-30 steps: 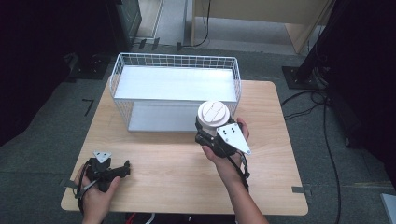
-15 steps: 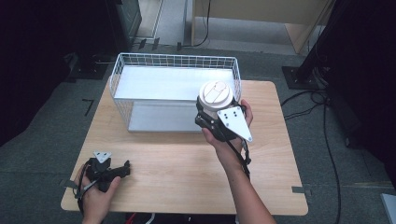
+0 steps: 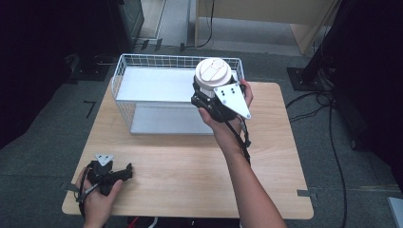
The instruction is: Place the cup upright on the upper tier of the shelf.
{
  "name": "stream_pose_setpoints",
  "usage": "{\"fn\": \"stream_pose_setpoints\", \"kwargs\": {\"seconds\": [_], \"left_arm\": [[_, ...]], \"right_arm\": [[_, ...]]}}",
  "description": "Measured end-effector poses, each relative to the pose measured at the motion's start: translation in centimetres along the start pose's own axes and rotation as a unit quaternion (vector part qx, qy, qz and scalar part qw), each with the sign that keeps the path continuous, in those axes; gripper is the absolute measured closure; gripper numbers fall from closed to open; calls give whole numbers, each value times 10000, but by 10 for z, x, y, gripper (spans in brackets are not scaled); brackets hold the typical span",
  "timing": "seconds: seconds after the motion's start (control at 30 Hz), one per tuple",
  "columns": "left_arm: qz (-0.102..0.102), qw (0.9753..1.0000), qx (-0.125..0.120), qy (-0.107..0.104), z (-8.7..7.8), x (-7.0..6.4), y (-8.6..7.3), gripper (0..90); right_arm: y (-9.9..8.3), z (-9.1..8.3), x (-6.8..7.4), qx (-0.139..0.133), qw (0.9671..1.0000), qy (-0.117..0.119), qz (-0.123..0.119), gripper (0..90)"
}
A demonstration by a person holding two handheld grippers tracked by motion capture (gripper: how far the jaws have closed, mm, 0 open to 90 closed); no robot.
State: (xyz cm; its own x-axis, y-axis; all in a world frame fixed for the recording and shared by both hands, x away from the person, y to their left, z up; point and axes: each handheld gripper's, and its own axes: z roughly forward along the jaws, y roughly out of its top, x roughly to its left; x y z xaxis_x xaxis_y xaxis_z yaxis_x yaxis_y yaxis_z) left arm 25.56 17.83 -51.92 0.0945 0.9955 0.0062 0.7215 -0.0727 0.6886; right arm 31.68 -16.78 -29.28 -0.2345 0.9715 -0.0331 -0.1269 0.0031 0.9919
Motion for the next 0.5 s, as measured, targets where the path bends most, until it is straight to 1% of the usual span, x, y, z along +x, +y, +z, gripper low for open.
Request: {"fn": "stream_pose_setpoints", "kwargs": {"seconds": [0.03,0.07,0.1,0.13,0.17,0.2,0.23,0.27,0.3,0.33,0.37,0.43,0.5], "left_arm": [[-10,10000,-1,-6,0,0,0,0],[-10,10000,-1,-6,0,0,0,0],[-16,10000,-1,-14,0,0,0,0],[-21,10000,-4,-20,0,0,0,0],[-26,10000,-7,-24,0,1,0,0],[-23,10000,-5,-21,0,0,0,0],[-3,10000,1,-2,0,0,0,0],[0,10000,6,1,0,0,0,0],[0,10000,6,1,0,0,0,0],[5,10000,6,10,0,0,0,0],[5,10000,6,10,0,0,0,0],[1,10000,6,9,0,0,0,0],[-2,10000,0,3,0,0,0,0]], "right_arm": [[1,7,1,33,10000,-17,-46,152],[1,7,1,33,10000,-17,-46,152],[2,15,1,57,9999,-27,-80,152],[2,18,0,64,9999,-45,-78,153],[2,22,0,79,9999,-66,-77,153],[2,22,0,79,9999,-66,-77,153],[2,29,-2,101,9999,-102,-41,152],[2,33,-3,116,9998,-126,-28,152],[2,33,-3,116,9998,-126,-28,152],[2,41,-5,149,9998,-149,-6,152],[2,41,-5,149,9998,-149,-6,152],[3,51,-7,197,9997,-169,36,152],[3,54,-8,206,9996,-171,40,152]]}}
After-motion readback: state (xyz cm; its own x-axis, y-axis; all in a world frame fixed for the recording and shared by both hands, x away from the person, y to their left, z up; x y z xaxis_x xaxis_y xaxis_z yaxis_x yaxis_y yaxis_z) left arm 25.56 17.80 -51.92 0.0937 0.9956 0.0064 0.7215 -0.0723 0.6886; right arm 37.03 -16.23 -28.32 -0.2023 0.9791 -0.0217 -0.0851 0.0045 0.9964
